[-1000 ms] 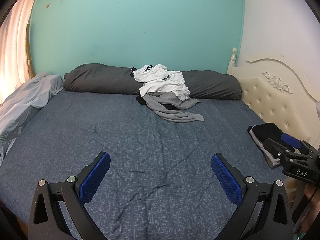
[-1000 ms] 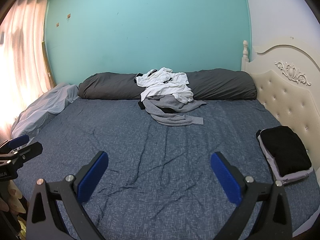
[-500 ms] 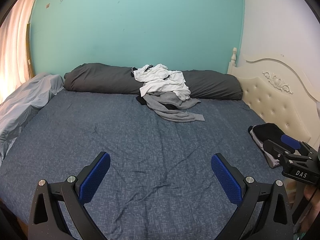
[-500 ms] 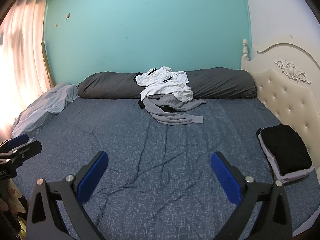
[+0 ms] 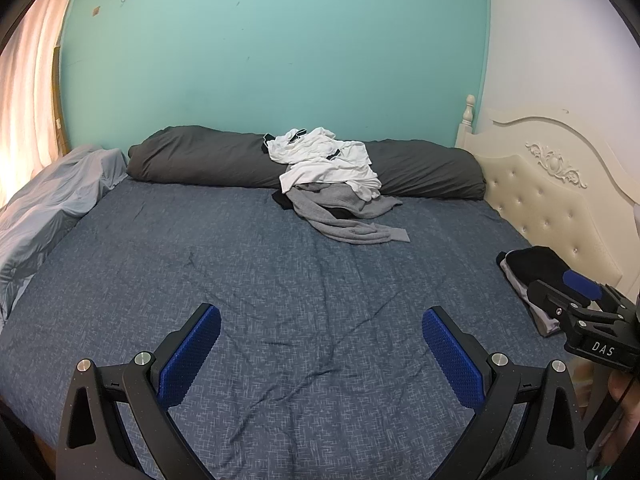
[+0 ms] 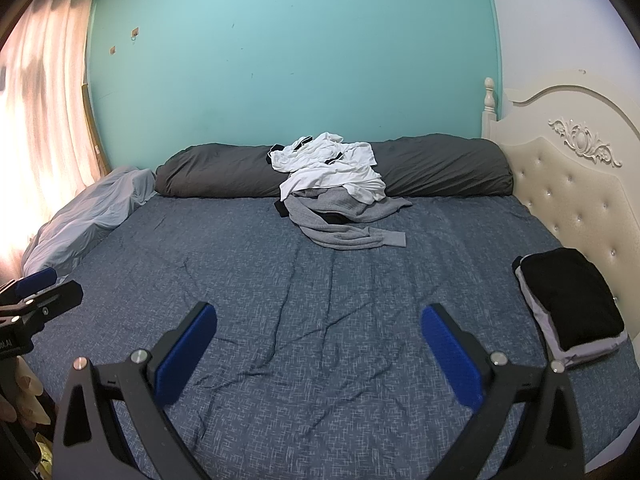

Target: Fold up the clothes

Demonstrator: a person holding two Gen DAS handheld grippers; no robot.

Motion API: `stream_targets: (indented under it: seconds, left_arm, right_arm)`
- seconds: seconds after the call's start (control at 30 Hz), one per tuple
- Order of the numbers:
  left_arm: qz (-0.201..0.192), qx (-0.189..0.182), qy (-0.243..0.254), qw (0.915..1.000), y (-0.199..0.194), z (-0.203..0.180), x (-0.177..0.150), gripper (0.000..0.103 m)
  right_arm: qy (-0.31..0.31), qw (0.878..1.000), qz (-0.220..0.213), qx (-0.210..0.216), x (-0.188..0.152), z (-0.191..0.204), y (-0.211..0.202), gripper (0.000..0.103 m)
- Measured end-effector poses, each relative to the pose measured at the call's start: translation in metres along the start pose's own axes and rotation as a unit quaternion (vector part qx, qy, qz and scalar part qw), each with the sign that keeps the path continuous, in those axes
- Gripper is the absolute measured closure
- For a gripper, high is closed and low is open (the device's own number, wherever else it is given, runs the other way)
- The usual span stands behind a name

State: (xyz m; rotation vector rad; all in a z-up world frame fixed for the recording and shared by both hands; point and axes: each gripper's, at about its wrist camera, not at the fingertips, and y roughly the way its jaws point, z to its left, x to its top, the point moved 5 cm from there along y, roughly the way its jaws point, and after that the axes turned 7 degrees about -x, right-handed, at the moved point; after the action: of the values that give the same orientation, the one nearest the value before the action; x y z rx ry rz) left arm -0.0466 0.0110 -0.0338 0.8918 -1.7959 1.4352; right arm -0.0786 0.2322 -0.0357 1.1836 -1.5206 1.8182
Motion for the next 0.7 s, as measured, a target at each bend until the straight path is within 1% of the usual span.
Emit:
stream_targets:
  seconds: [0.27, 0.43, 0.7]
  left_arm:
    - [0.001, 0.001, 0.001, 1.0, 0.001, -0.003, 0.003, 0.0]
    - [0.003, 0.005, 0.0, 1.0, 0.005, -0.002, 0.006, 0.0]
    - [0.003, 0.012, -0.01, 0.9999, 0.015, 0.002, 0.008, 0.0]
  right_arm:
    - [-0.001, 1.0, 0.001, 0.003, 0.002, -0.001, 0.001, 0.0]
    - [-0.006, 1.0, 0.002, 0.012, 0.003, -0.001, 0.003, 0.0]
    - [-0.003, 1.0, 0.011, 0.018, 0.0, -0.005, 0.014, 0.0]
